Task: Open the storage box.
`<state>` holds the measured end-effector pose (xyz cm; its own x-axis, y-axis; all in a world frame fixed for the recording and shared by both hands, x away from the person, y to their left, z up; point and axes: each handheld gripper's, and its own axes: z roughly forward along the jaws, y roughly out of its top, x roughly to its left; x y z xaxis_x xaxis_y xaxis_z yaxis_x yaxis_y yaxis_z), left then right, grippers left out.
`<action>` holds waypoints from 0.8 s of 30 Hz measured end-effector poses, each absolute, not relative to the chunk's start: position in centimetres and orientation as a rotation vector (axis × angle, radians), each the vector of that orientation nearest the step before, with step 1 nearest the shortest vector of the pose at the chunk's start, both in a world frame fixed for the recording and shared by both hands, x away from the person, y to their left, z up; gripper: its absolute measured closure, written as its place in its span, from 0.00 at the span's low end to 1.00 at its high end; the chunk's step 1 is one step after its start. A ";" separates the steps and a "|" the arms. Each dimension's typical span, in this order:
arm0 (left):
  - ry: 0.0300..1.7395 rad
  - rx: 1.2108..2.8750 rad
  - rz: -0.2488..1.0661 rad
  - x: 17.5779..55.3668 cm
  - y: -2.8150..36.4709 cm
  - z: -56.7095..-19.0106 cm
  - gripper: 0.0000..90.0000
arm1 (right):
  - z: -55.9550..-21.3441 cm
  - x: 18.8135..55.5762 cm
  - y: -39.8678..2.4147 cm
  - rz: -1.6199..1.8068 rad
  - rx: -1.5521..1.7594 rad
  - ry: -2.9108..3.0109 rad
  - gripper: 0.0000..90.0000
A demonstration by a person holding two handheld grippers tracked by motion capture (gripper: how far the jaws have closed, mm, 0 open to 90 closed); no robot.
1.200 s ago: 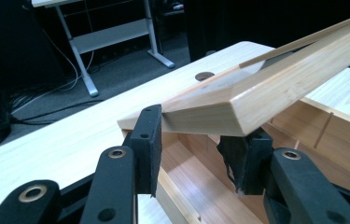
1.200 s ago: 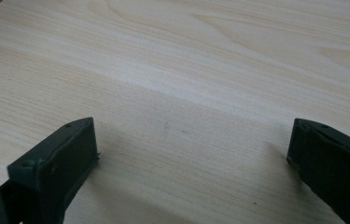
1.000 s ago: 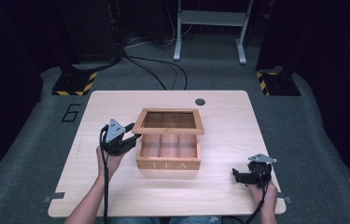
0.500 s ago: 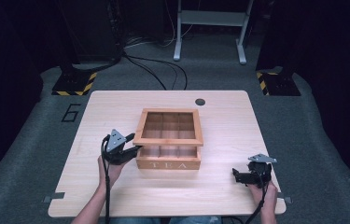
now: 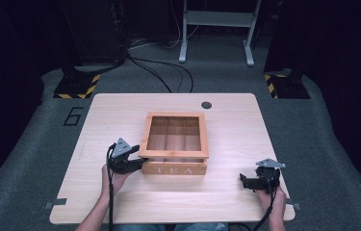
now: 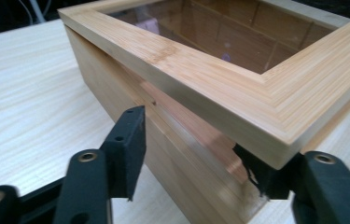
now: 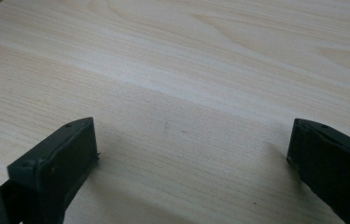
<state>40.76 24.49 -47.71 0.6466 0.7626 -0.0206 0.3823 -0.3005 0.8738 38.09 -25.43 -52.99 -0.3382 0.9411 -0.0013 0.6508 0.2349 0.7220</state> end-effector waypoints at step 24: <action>0.946 2.023 0.445 38.4 26.2 -50.0 0.07 | -53.0 38.1 -25.4 0.887 1.456 2.071 0.01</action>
<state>38.39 26.19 -49.96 0.6524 0.7573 -0.0297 0.4600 -0.3645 0.8097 38.10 -25.41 -53.02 -0.3376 0.9413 -0.0013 0.6482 0.2335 0.7248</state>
